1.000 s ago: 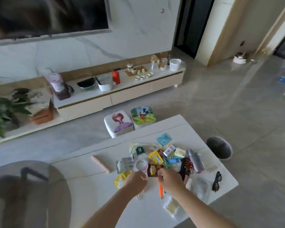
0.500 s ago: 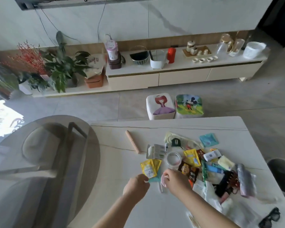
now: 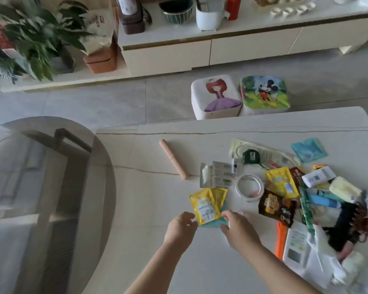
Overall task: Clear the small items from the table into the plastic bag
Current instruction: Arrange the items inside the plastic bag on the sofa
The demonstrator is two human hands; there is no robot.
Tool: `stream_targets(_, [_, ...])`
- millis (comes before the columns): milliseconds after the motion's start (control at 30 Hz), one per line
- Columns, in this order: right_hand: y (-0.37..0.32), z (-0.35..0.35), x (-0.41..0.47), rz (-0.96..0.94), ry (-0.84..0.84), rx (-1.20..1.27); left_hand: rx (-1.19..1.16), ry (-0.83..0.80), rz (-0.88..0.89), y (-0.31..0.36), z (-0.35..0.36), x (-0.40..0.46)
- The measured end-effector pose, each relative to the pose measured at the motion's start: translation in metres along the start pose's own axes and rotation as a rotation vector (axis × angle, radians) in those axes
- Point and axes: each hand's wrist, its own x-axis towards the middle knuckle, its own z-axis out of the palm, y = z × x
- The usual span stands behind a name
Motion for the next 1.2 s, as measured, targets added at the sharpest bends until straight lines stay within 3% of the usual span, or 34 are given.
stream_targets(200, [-0.004, 0.040, 0.066, 0.104, 0.076, 0.087, -0.031, -0.022, -0.057, -0.010, 0.018, 0.073])
stream_targets(367, [-0.008, 0.061, 0.090, 0.159, 0.139, 0.100, -0.307, 0.013, -0.169, -0.005, 0.024, 0.108])
stream_targets(533, [-0.005, 0.067, 0.094, 0.233, 0.151, 0.328, -0.431, 0.008, -0.237, -0.003, 0.028, 0.118])
stream_targets(733, [-0.007, 0.059, 0.087, 0.090, 0.158, 0.536, -0.261, 0.077, -0.210, -0.004, 0.033, 0.122])
stream_targets(933, [0.014, 0.053, 0.094, 0.174, 0.293, 0.495, -0.093, 0.051, -0.054, 0.001, 0.028, 0.126])
stream_targets(1000, [0.018, 0.049, 0.100, 0.233, 0.280, 0.592, -0.053, 0.048, -0.006, 0.006, 0.033, 0.128])
stream_targets(1100, [0.017, 0.048, 0.107, 0.305, 0.214, 0.734, -0.108, 0.034, -0.016, 0.011, 0.040, 0.131])
stream_targets(1200, [0.021, 0.049, 0.108, 0.356, 0.224, 0.715, -0.192, 0.042, -0.063, 0.010, 0.044, 0.127])
